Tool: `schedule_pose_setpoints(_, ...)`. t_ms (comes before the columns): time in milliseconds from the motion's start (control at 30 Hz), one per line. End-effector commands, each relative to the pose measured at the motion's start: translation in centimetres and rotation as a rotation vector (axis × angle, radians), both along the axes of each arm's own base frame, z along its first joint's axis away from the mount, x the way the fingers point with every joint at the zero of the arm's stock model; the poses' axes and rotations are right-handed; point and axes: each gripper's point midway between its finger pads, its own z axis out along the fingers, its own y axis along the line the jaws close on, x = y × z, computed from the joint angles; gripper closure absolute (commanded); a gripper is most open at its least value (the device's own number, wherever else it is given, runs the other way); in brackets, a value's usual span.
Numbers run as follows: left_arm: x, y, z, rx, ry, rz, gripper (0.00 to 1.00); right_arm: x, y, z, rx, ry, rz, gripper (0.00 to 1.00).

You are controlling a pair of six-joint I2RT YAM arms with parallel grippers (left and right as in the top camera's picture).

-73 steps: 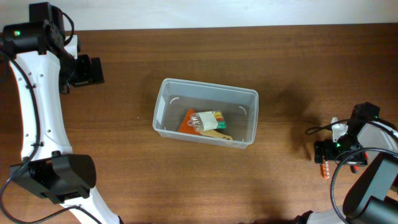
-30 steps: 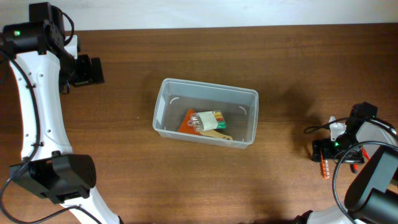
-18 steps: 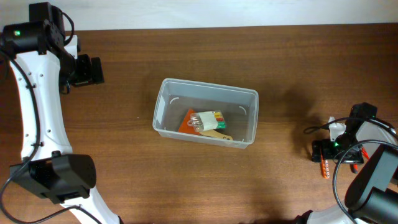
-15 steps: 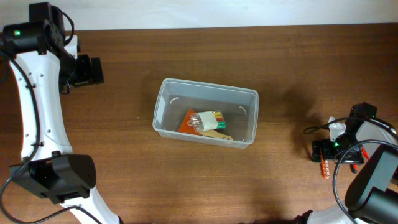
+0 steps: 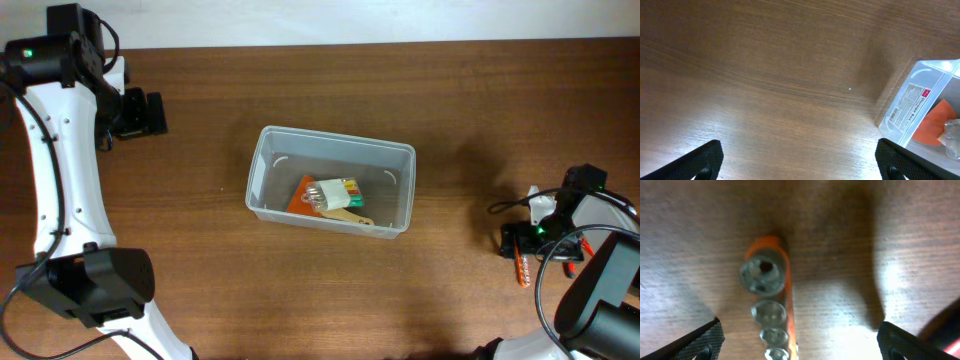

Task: Pack container
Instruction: 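Lower the right gripper onto the socket rail's top end and close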

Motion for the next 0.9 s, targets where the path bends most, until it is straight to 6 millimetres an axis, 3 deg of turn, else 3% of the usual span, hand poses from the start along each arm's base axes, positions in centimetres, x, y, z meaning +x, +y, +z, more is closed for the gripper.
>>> schedule_pose_setpoints(0,-0.03,0.37,0.42,0.012,-0.011,-0.004,0.01,0.41,0.42,-0.56,0.034,-0.018,-0.015,0.01)
schedule_pose_setpoints(867,-0.04,0.37,0.42,0.012,-0.01,-0.004,0.01,0.37,0.43,-0.56,0.034,-0.016,-0.015,0.02)
